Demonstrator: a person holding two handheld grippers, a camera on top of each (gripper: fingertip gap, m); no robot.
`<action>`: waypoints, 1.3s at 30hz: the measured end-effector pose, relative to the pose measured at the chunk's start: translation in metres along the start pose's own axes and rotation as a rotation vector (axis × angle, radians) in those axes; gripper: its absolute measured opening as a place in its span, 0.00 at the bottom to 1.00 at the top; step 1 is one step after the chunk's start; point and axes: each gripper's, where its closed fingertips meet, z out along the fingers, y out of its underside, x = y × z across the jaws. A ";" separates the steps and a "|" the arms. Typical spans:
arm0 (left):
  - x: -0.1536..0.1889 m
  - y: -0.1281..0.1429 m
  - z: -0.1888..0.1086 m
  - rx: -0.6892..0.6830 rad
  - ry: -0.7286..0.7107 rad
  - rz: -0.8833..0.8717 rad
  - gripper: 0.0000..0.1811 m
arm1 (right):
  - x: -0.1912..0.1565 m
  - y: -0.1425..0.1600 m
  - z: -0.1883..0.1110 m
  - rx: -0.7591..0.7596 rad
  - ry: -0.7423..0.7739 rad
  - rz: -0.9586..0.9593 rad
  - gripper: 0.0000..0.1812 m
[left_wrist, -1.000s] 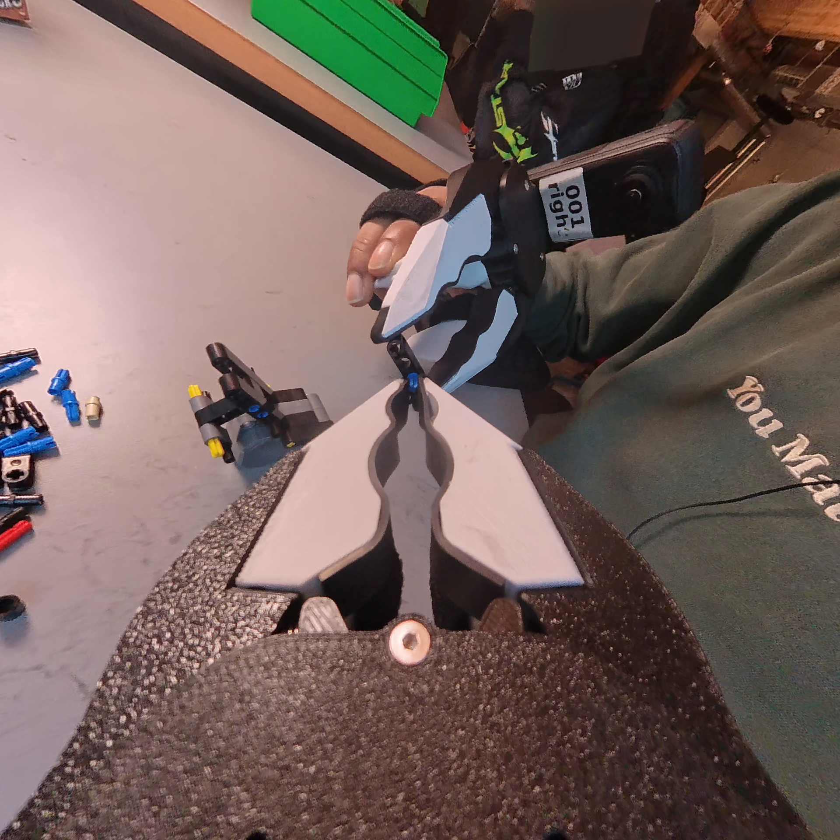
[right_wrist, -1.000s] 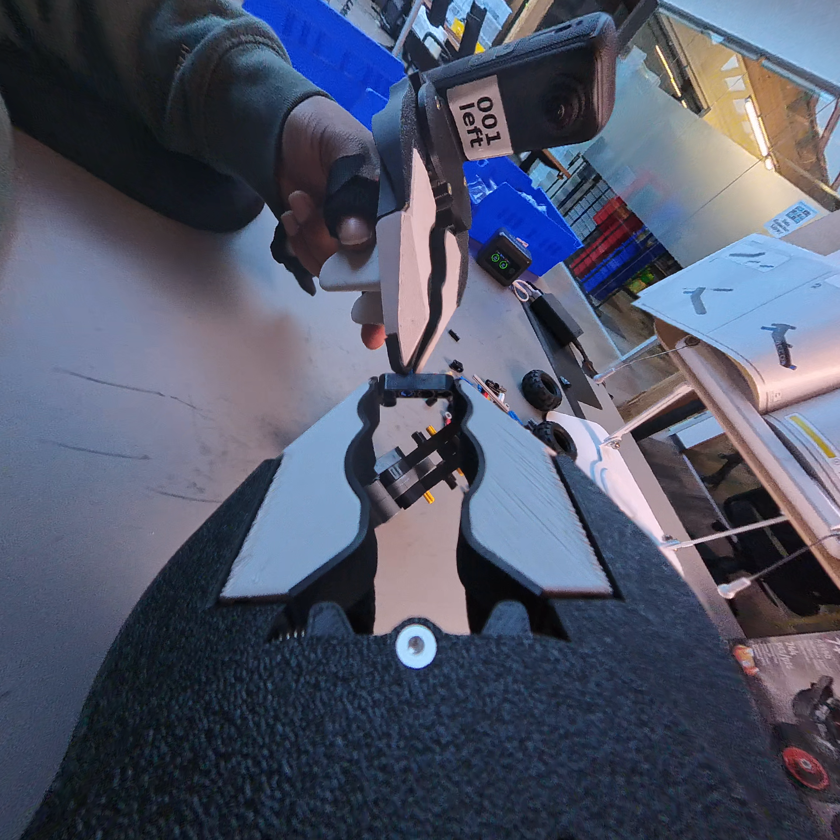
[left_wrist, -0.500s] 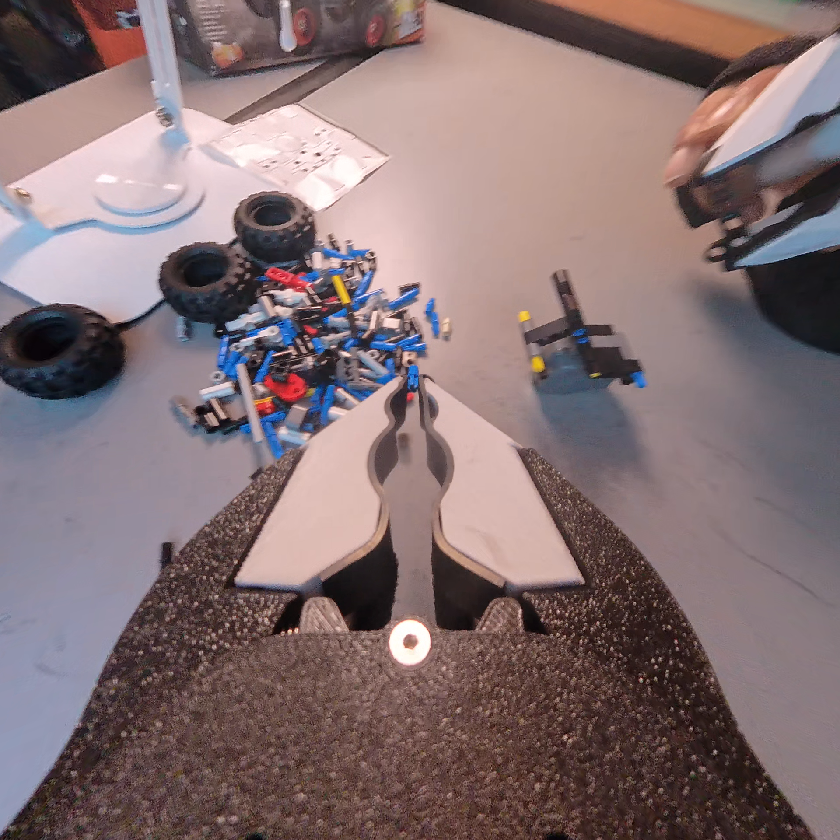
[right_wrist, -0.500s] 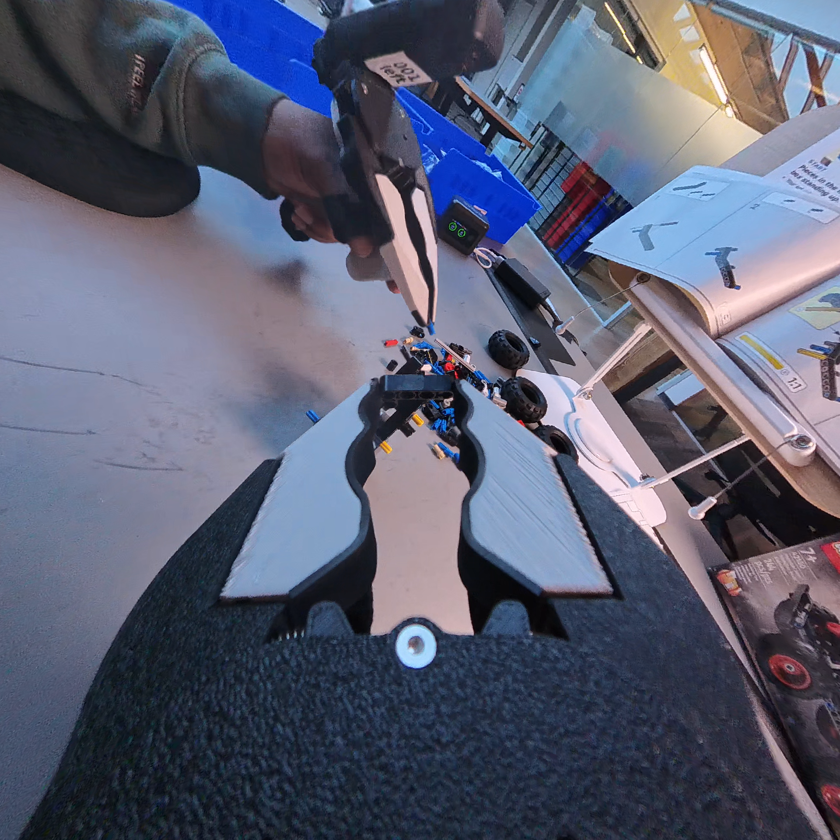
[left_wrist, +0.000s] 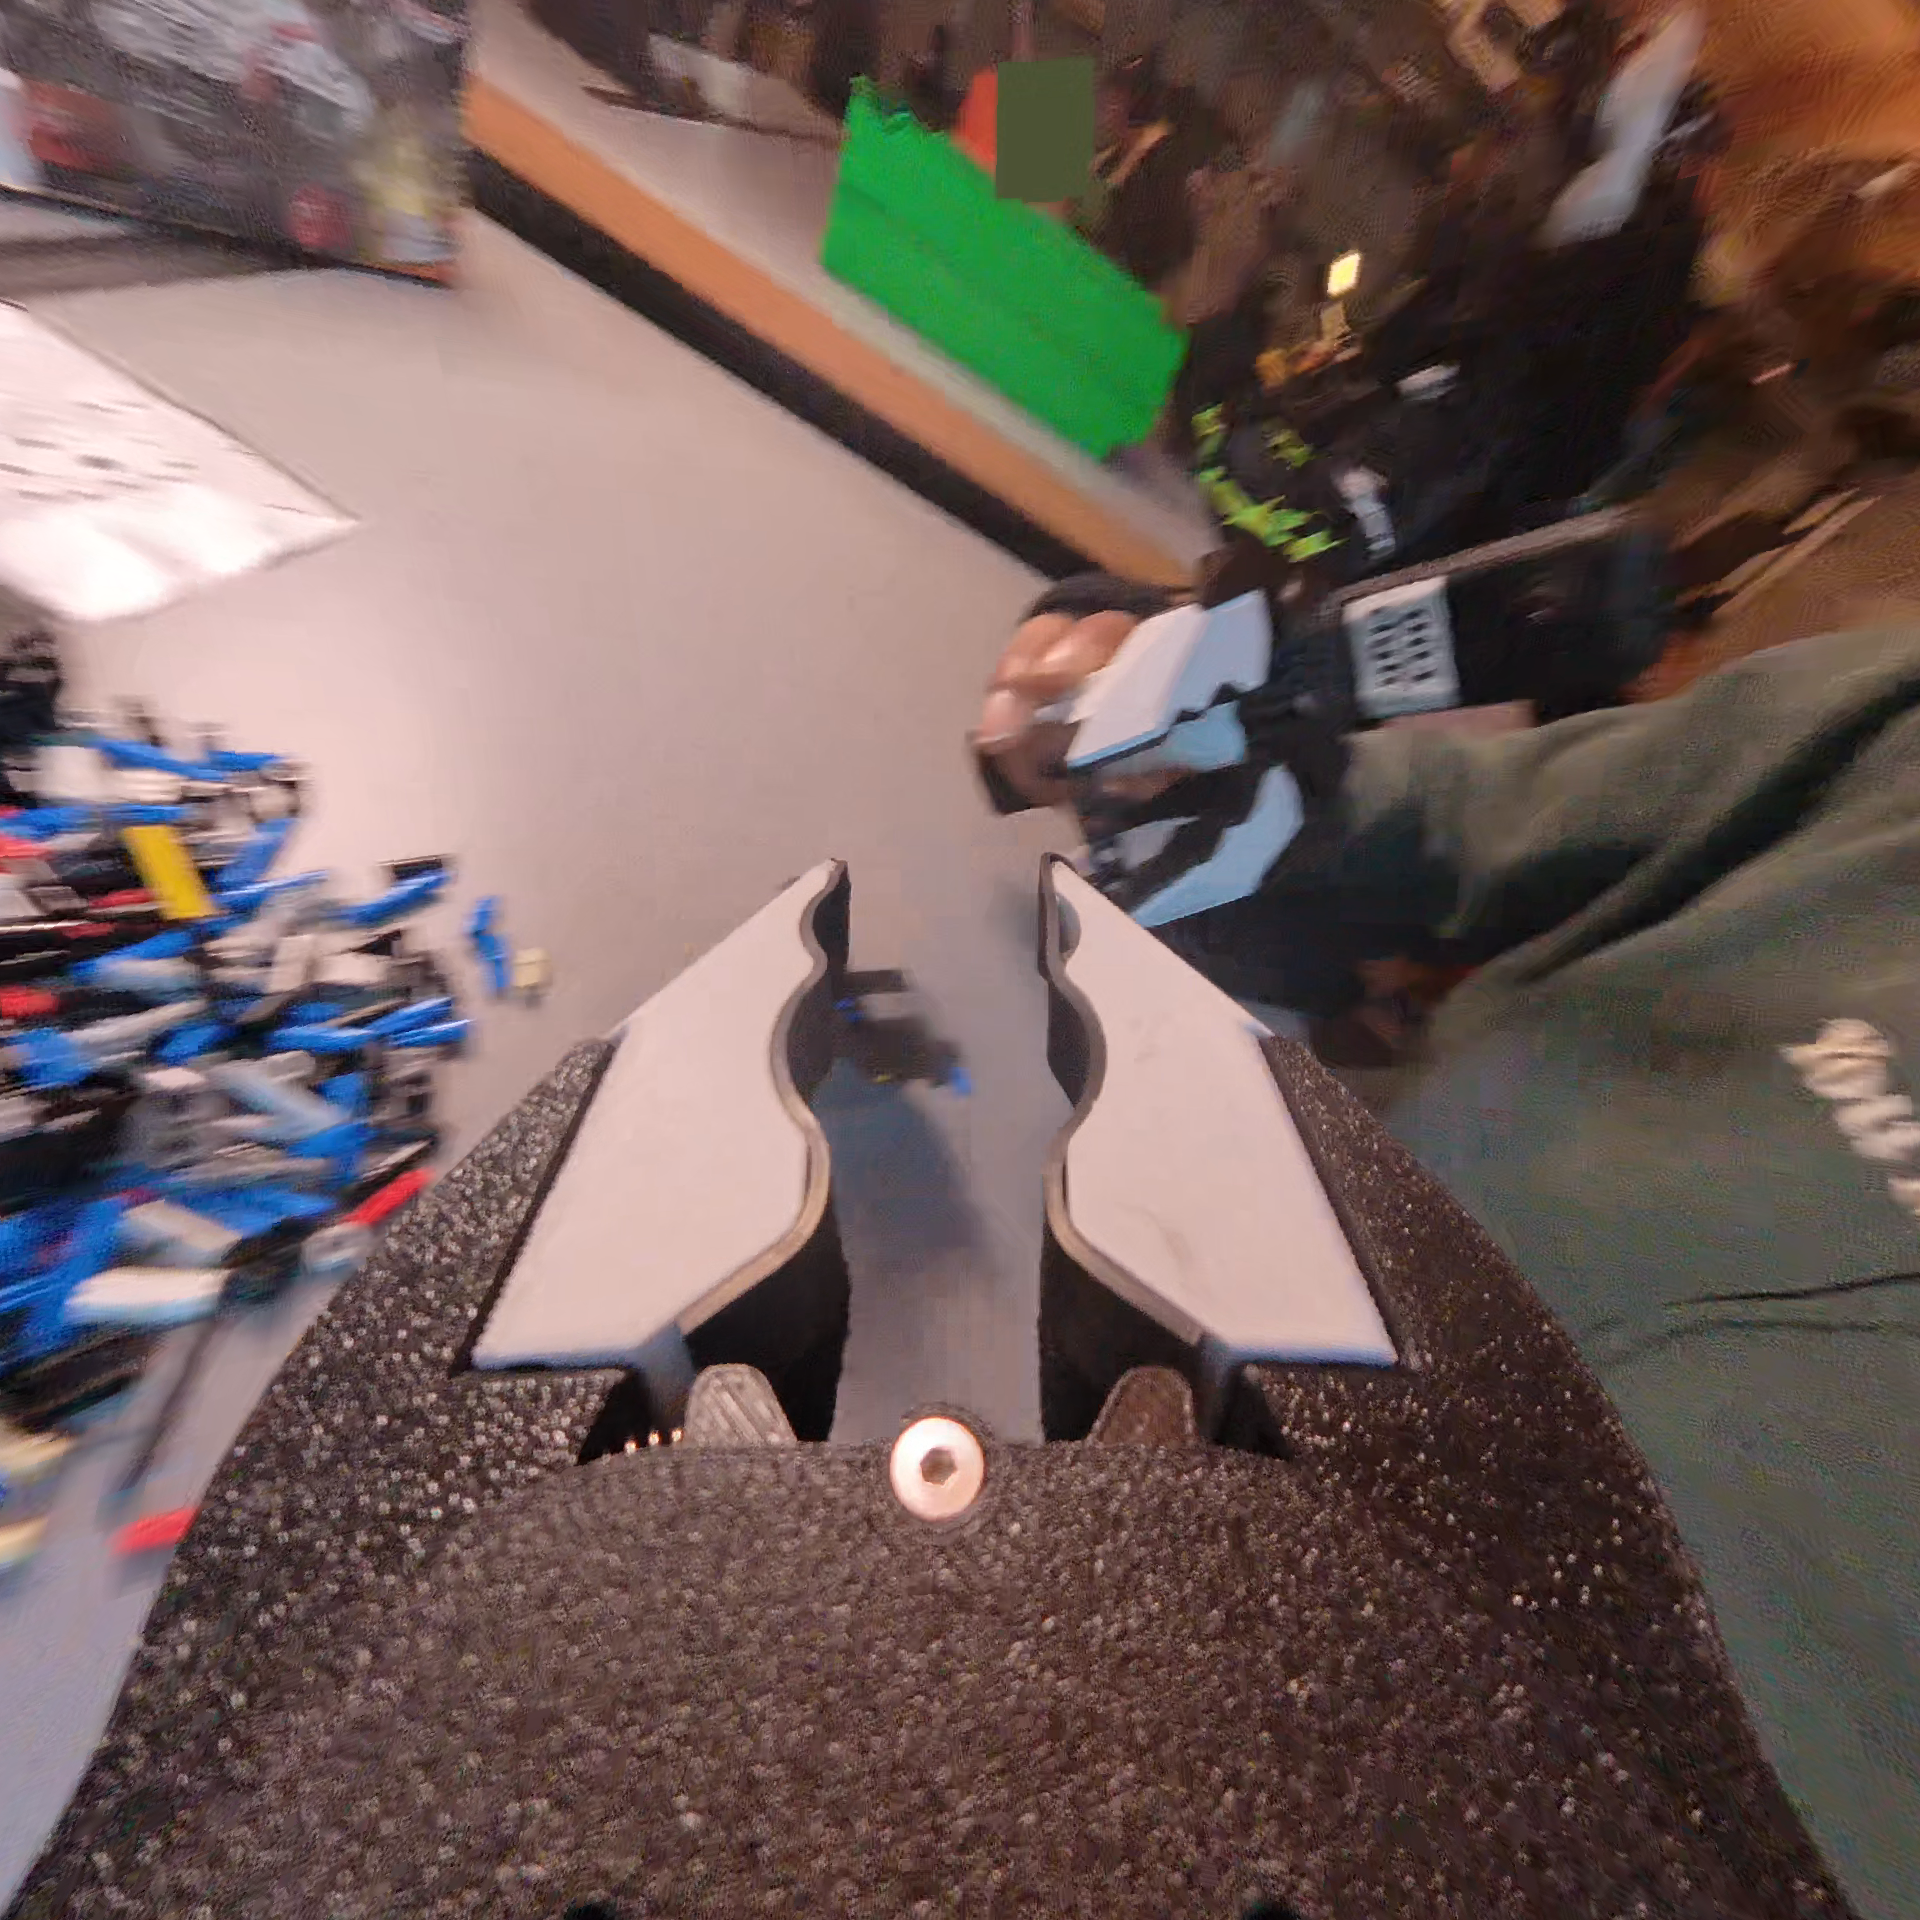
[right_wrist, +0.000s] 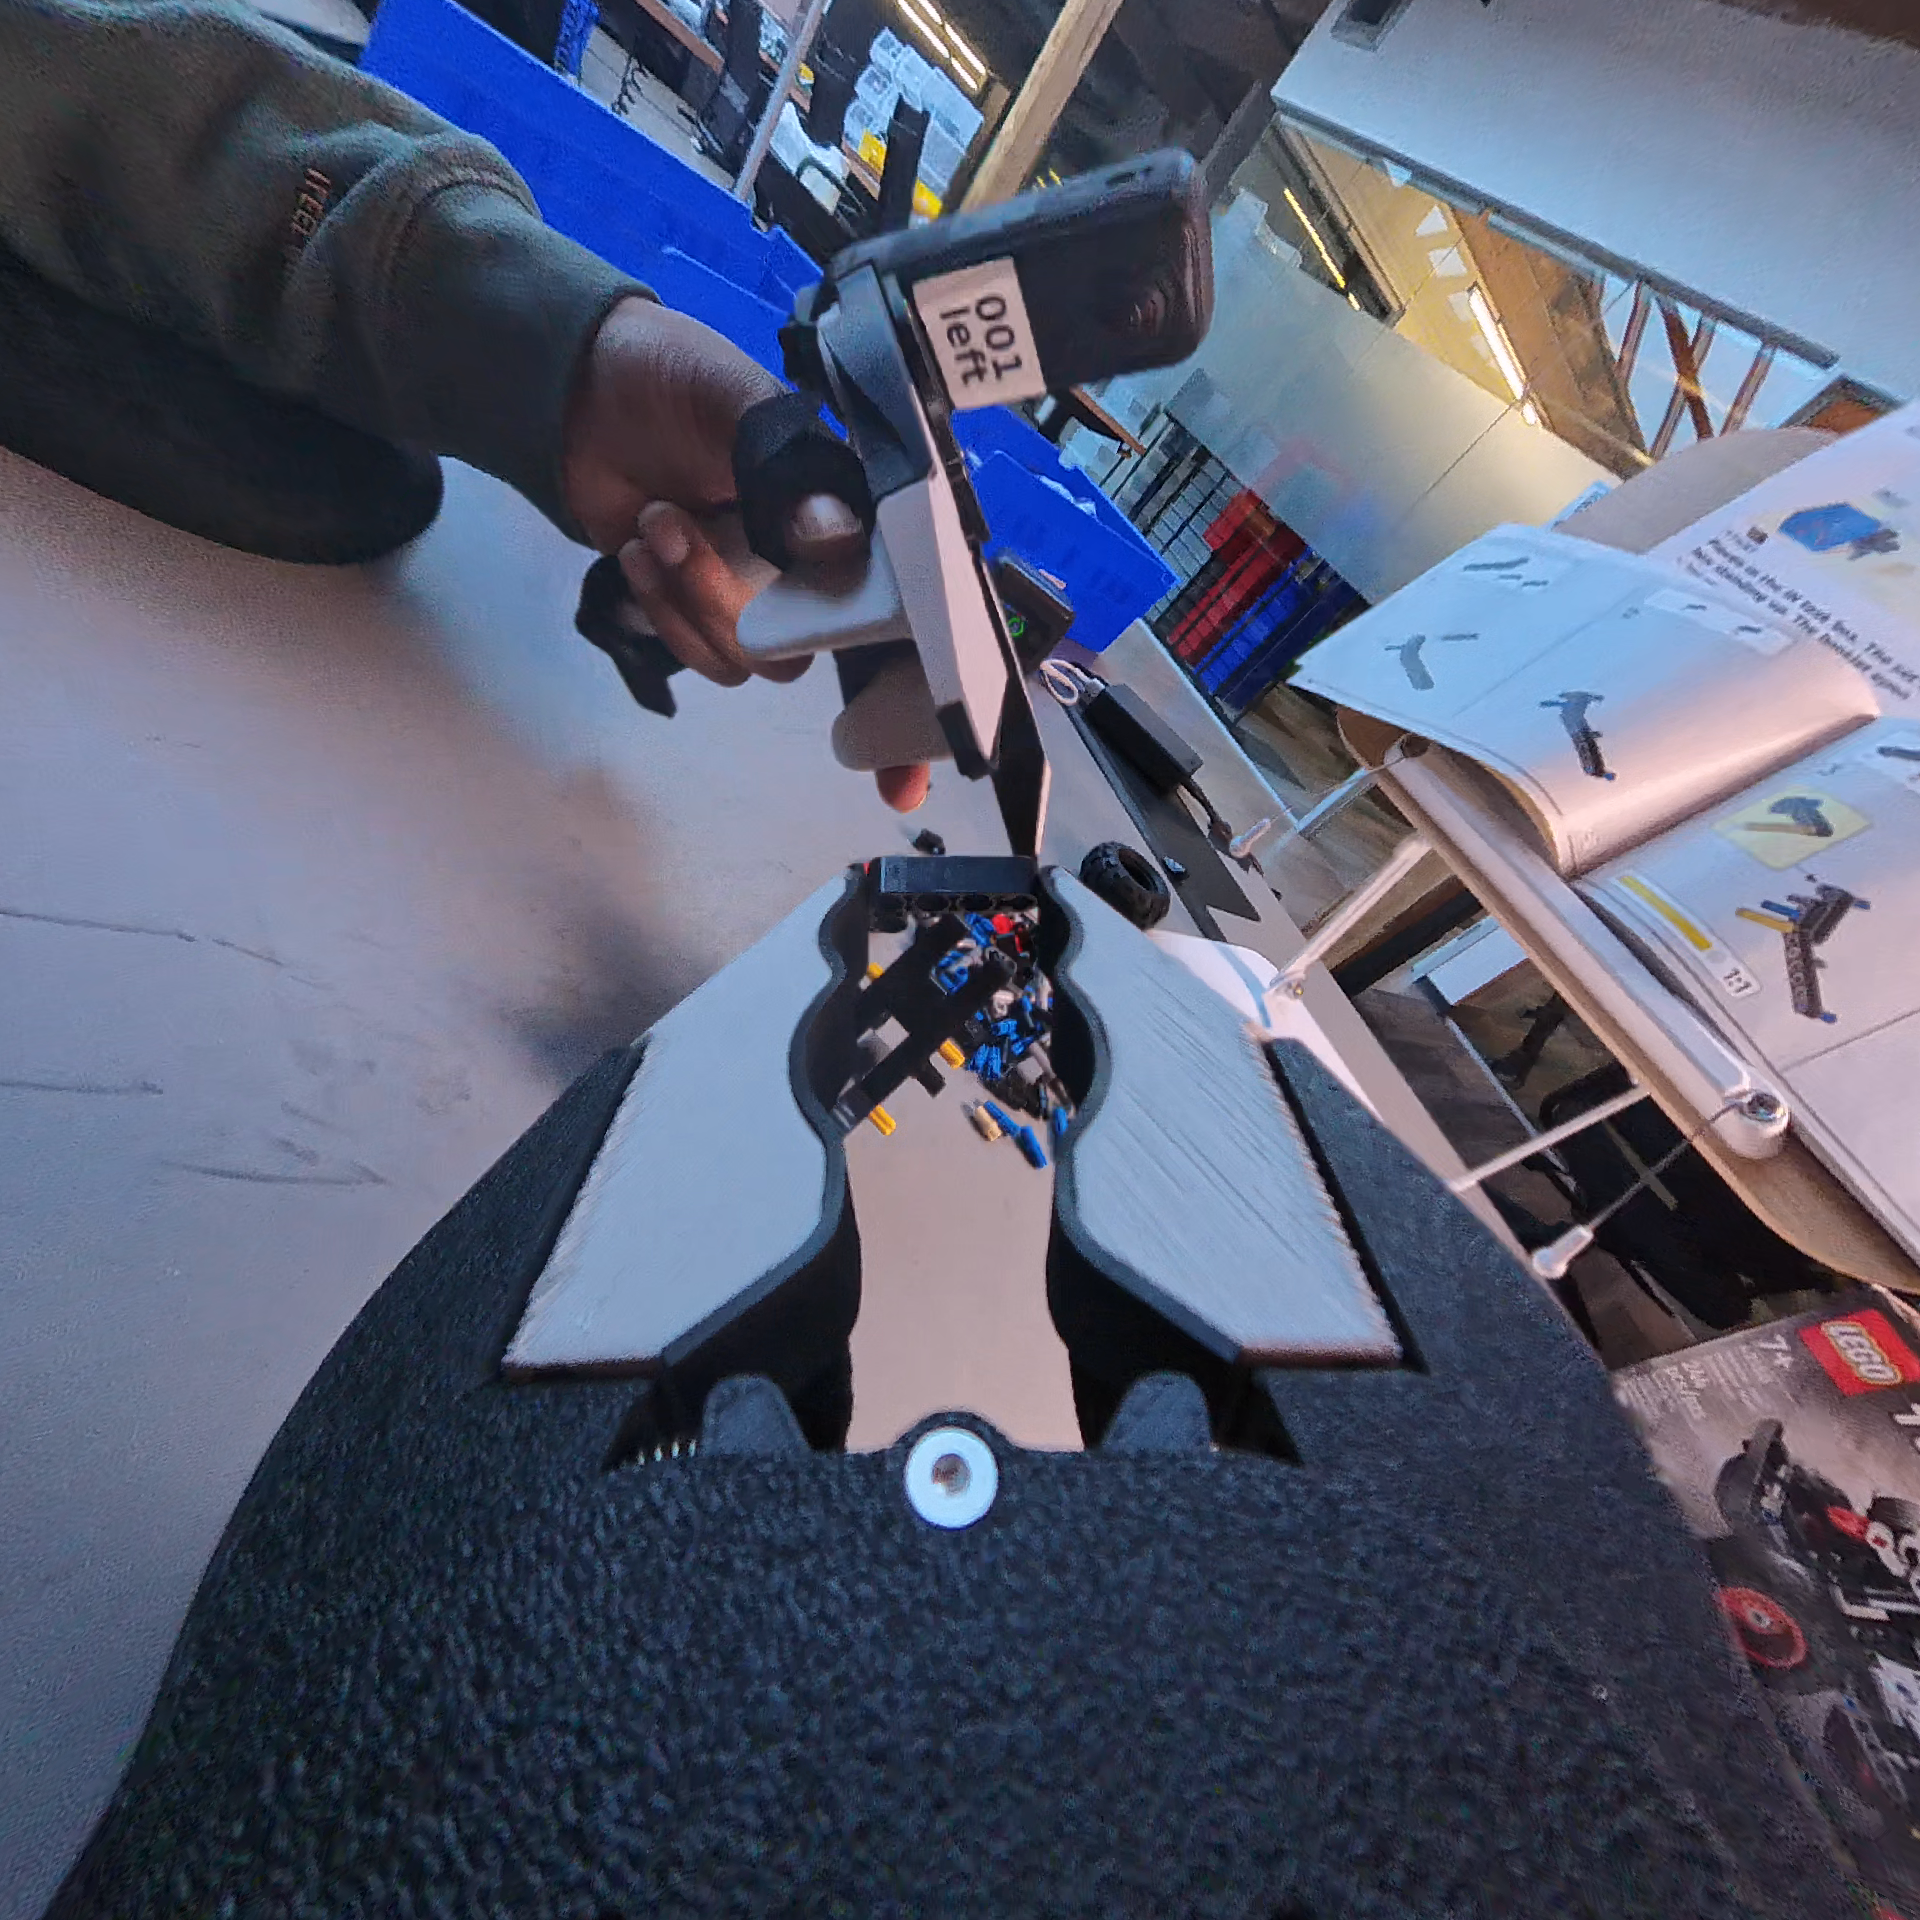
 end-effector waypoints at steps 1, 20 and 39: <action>0.018 0.000 0.006 0.008 0.089 -0.048 0.20 | -0.002 -0.004 0.001 0.010 0.002 -0.020 0.17; -0.047 0.008 -0.344 -0.319 -1.551 0.225 0.04 | -0.040 0.051 -0.001 -0.260 -0.277 0.056 0.22; 0.021 0.040 -0.042 -0.166 -0.267 0.050 0.18 | -0.042 0.067 0.006 -0.325 -0.260 0.024 0.16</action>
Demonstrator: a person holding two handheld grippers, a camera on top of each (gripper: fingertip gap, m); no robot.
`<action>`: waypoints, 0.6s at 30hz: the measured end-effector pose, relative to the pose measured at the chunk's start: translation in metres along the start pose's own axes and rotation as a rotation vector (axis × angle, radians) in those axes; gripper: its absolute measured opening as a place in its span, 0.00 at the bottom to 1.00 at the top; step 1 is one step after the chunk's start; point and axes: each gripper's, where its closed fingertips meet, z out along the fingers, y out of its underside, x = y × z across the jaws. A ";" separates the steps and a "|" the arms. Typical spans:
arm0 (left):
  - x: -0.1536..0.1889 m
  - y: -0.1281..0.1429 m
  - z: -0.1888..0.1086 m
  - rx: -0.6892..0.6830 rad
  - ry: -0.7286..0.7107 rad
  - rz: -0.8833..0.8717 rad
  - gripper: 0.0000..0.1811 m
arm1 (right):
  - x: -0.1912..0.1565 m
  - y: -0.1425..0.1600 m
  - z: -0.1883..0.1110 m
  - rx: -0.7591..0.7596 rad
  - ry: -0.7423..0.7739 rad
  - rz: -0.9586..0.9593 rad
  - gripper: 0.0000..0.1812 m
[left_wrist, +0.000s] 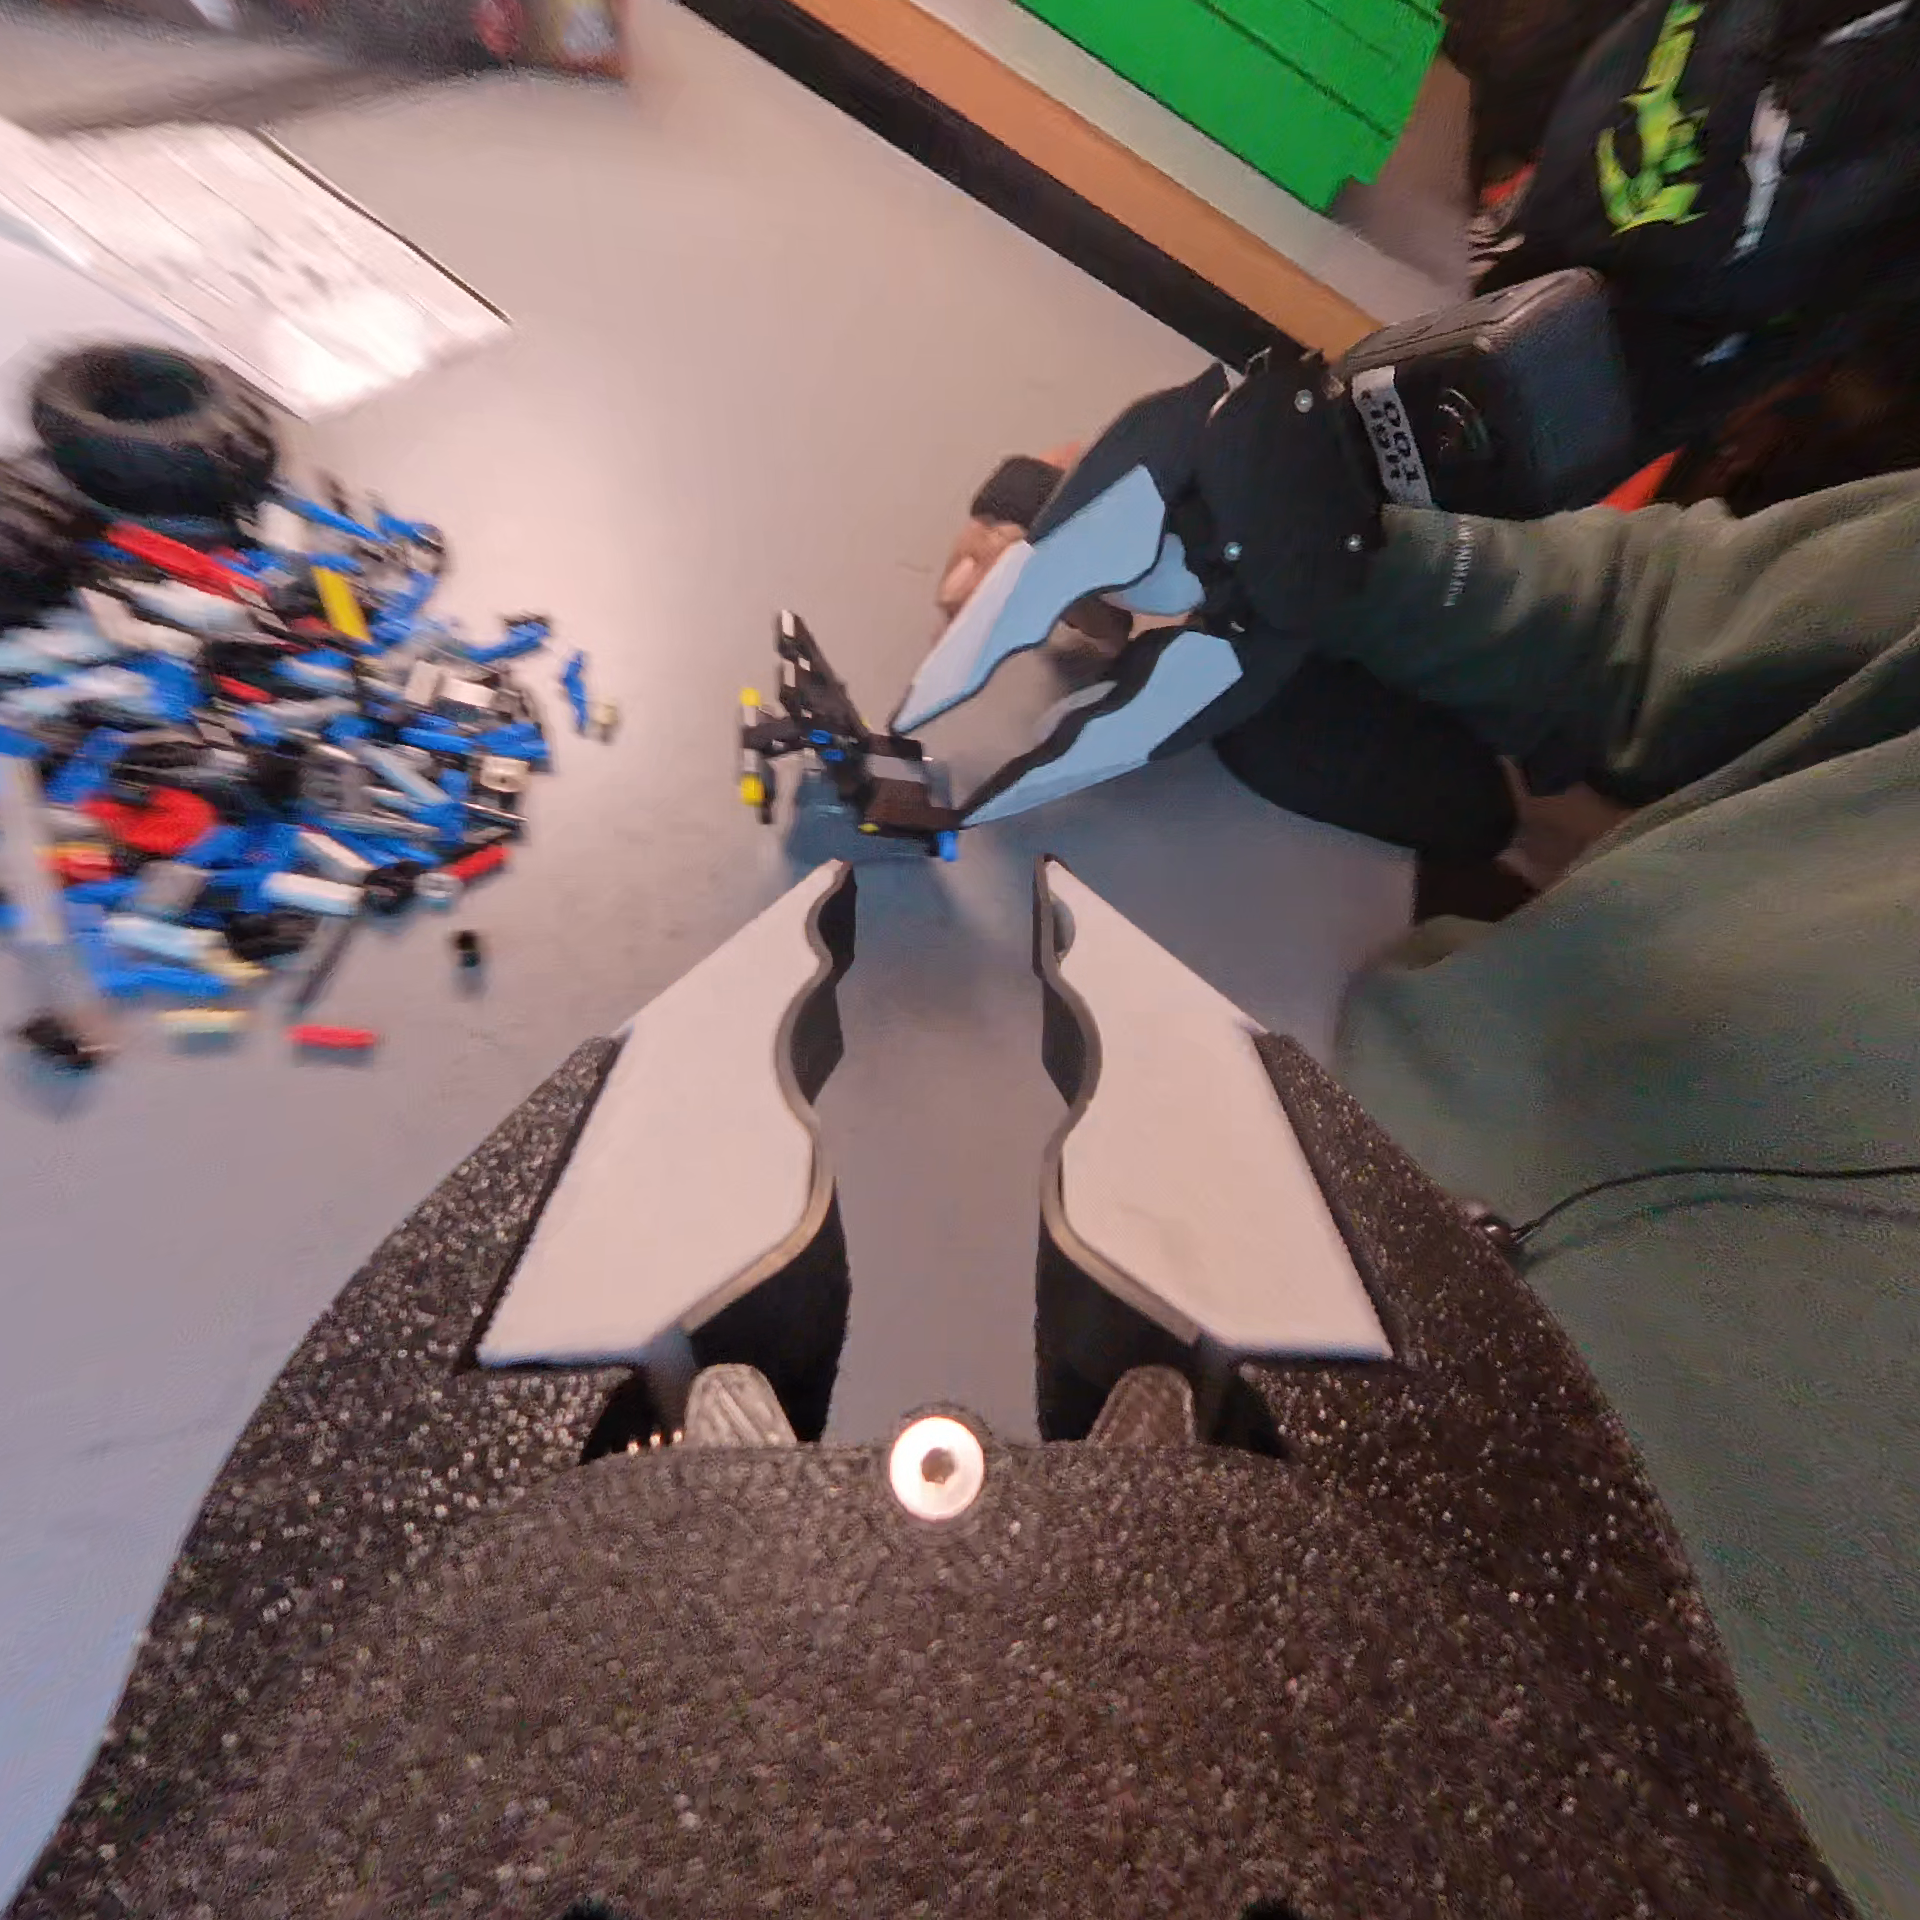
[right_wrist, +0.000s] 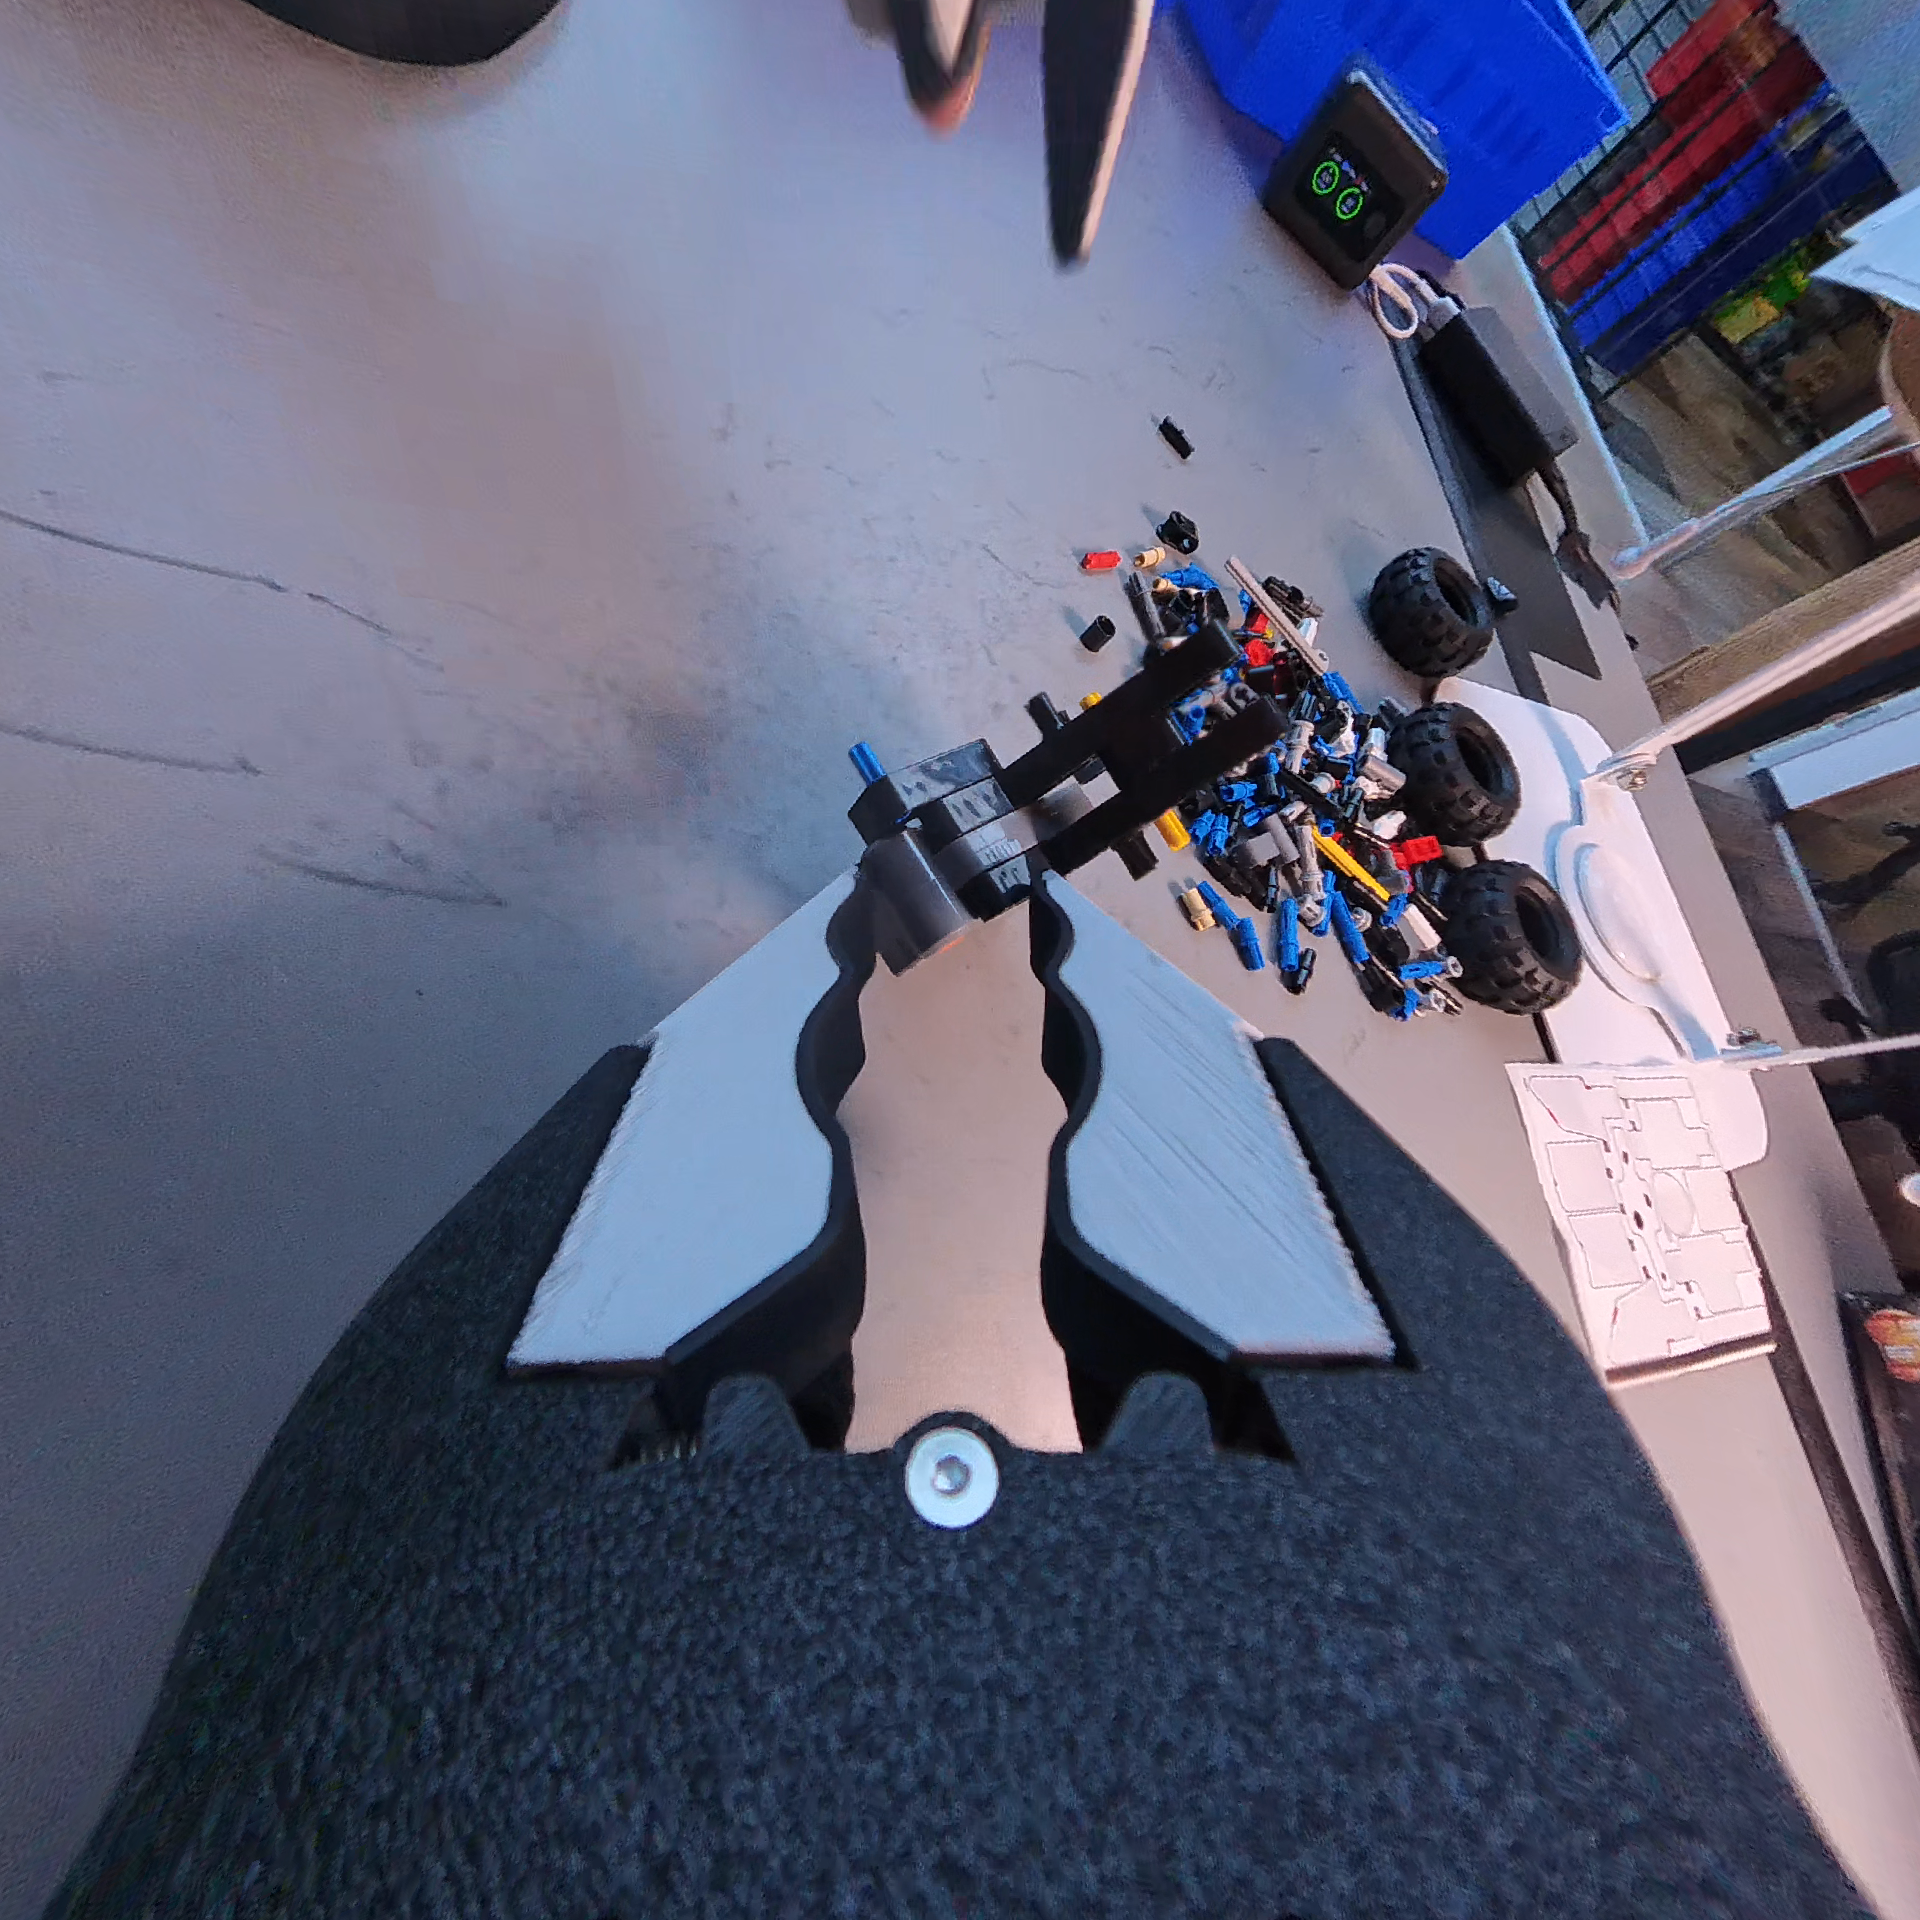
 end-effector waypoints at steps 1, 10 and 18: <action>0.001 0.008 0.018 -0.033 0.057 -0.074 0.19 | -0.001 -0.001 0.000 -0.006 0.011 -0.018 0.15; -0.018 0.032 0.062 -0.161 0.222 -0.378 0.11 | -0.015 -0.014 0.004 0.034 0.012 -0.045 0.13; -0.013 0.031 0.063 -0.144 0.267 -0.395 0.06 | -0.011 -0.019 -0.004 0.103 -0.042 0.076 0.17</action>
